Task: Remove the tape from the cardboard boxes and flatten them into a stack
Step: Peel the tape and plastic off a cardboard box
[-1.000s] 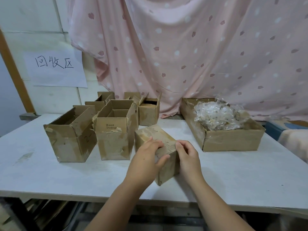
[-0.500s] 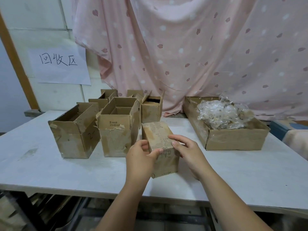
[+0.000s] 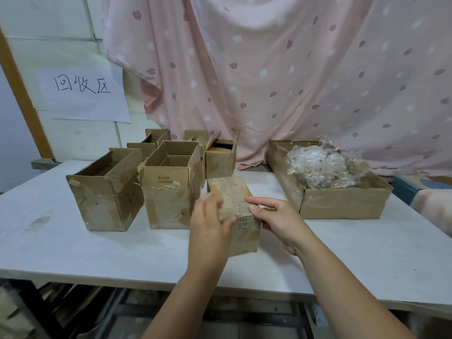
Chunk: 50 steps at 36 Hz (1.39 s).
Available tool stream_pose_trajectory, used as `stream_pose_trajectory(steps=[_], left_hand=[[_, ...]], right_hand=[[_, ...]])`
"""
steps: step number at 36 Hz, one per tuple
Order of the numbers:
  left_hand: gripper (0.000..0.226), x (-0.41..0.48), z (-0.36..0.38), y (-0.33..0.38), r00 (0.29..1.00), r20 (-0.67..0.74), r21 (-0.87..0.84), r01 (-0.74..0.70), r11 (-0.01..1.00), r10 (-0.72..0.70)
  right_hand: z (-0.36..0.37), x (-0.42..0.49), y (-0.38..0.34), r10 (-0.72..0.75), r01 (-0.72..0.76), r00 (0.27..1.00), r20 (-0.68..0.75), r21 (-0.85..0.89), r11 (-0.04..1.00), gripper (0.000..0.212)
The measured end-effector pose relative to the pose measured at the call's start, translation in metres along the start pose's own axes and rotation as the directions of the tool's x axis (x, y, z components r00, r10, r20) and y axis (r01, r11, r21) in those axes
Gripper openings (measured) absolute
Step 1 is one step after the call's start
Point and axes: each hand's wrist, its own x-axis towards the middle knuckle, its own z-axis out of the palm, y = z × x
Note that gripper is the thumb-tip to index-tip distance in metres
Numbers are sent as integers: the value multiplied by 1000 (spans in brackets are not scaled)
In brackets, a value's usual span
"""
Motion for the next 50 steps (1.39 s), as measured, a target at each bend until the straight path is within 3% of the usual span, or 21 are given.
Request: stream_pose_trajectory(steps=[2,4,6,9,13,19,27,32,42,46,50], left_hand=[[23,1,7,2,978,75,109,-200,974,193],[24,2,11,2,948,152,184,-307,934,281],[37,2,15,-4,933,180,257,-351,900,312],[59,3,17,-11,901,178,361,-433,826,395],[46,9,19,-14,861,118,427,-494,758,495],[28,13,27,-24,796,16,459,-544,703,606],[36,19,31,-28,720,-58,515,-572,639,691],[23,23,31,-26,696,-67,566,-564,601,715],[42,34,24,-22,628,-32,579,-623,527,778],[46,37,20,-17,662,-51,565,-599,568,748],[31,37,18,-19,706,-54,572,-558,601,706]], right_hand=[[2,-2,3,-26,26,999,-32,-16,1000,19],[4,-4,7,-75,72,996,-41,-63,995,20],[5,-7,13,-136,131,990,-28,-138,982,23],[4,-13,18,-157,158,987,20,-118,980,28],[3,-18,21,-149,150,988,41,-6,989,34],[6,-18,25,-152,148,987,55,80,986,34],[6,-14,33,-181,180,982,59,32,983,33],[2,-10,35,-212,220,973,88,-93,971,42],[-3,-11,34,-332,335,940,77,-377,863,51],[-4,-8,37,-350,338,935,48,-409,848,46],[-6,-6,35,-343,346,936,85,-415,842,46]])
